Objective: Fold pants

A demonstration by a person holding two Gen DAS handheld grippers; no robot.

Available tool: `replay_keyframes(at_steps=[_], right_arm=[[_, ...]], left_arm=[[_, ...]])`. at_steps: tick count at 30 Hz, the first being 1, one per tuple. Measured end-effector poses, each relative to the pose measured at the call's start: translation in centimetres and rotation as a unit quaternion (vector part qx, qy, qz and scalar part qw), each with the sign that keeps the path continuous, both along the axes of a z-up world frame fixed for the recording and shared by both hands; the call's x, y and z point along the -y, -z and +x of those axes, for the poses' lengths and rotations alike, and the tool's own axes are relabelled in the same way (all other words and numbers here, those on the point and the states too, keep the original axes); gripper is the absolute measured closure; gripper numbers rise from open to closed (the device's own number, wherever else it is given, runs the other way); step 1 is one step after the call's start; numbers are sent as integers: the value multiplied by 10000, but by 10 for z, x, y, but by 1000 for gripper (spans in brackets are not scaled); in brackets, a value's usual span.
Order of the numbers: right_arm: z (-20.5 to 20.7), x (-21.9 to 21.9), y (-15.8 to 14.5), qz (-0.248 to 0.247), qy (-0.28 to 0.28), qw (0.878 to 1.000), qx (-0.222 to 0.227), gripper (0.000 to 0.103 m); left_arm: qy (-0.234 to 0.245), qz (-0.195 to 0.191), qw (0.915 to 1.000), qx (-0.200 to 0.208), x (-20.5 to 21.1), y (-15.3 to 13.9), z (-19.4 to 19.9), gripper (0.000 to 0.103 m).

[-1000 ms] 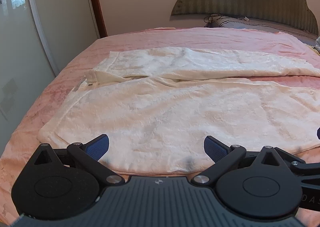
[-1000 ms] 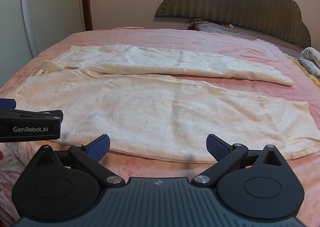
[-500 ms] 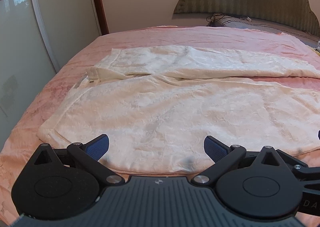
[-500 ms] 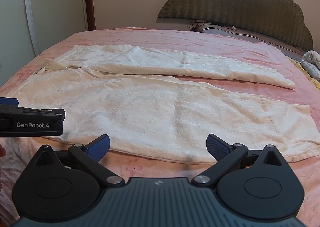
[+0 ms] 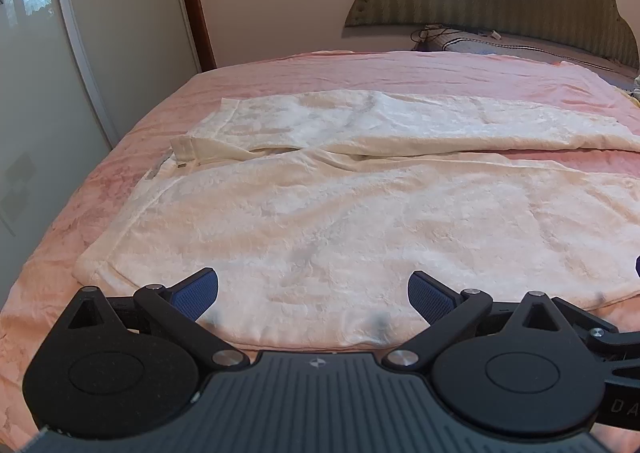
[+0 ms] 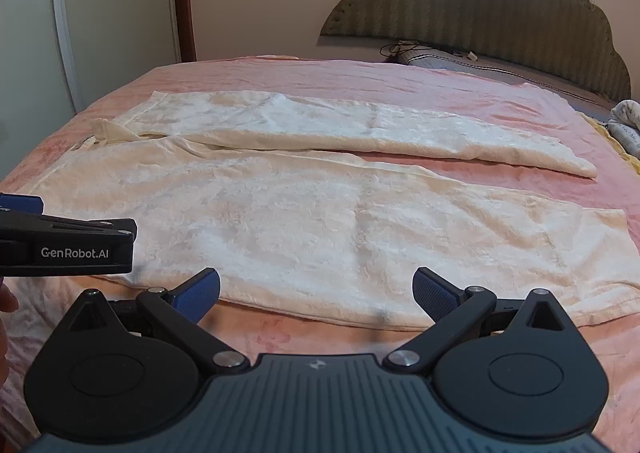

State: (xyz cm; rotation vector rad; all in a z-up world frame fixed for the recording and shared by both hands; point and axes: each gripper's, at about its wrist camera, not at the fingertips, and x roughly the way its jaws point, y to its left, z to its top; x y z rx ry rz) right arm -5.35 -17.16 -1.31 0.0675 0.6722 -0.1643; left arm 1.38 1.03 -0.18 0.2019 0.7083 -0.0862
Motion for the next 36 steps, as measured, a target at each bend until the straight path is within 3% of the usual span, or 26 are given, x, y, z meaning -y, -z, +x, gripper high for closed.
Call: replay_keyframes(at_steps=[36], right_arm=[[12, 1, -4, -122, -170, 9998, 69, 0]], left_arm=[[-6, 43, 9999, -160, -2, 9, 17, 0]])
